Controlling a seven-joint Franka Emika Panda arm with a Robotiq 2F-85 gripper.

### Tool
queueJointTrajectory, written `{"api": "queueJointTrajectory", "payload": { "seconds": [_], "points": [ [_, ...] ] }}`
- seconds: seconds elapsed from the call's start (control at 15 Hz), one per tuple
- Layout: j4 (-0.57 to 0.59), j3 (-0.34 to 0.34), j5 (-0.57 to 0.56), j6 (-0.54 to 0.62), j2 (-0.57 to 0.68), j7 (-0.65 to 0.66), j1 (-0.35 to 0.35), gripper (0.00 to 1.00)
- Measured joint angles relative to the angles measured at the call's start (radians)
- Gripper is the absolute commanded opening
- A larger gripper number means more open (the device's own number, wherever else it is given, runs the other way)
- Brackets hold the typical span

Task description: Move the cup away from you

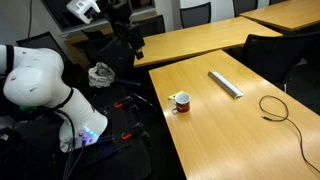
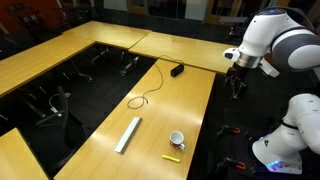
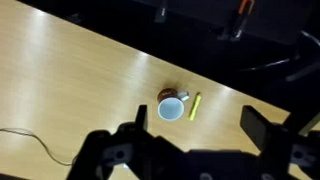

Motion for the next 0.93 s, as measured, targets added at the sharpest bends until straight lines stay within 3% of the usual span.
{"api": "queueJointTrajectory", "payload": {
  "seconds": [0.4, 0.67, 0.93],
  "points": [
    [-0.007, 0.000, 0.001, 0.026, 0.008, 0.000, 0.002, 1.00],
    [-0.096, 0.000, 0.019, 0.339, 0.120, 0.045, 0.013, 1.00],
    [-0.124, 0.006, 0.111, 0.633, 0.398, 0.105, 0.040, 1.00]
  ]
}}
